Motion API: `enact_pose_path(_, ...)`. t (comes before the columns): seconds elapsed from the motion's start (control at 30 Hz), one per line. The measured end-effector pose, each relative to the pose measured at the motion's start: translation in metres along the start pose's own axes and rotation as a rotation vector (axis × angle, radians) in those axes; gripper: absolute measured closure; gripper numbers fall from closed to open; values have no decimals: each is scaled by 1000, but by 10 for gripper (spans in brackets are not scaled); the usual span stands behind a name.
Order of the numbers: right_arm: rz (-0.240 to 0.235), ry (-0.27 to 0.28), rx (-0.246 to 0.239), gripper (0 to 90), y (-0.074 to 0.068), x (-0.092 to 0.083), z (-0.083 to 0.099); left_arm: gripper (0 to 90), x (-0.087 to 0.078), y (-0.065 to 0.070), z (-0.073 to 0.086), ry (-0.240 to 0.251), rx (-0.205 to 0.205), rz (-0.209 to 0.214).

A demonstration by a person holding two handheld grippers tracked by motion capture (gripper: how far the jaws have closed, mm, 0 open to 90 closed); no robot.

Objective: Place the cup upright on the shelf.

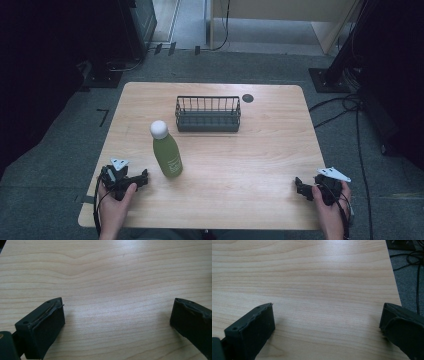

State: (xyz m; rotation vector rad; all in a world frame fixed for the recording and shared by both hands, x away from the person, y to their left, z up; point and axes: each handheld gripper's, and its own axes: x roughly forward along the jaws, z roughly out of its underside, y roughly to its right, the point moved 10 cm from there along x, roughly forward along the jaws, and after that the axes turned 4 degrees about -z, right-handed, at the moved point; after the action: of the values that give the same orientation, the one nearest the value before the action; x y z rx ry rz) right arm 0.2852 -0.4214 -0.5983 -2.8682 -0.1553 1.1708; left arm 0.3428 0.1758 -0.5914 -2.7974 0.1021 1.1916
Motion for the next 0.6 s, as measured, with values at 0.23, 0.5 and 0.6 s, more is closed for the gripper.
enact_pose_path(0.23, 0, 0, 0, 0, 0, 0, 0, 0, -5, -2, 6, 0, 5, 7)
enact_pose_path(0.5, 1, -1, 2, 0, 0, 0, 0, 0, -24, 6, 17, -12, 21, 60)
enact_pose_path(0.6, 1, 0, 2, 0, 0, 0, 0, 0, -30, 10, 17, 2, 33, 60)
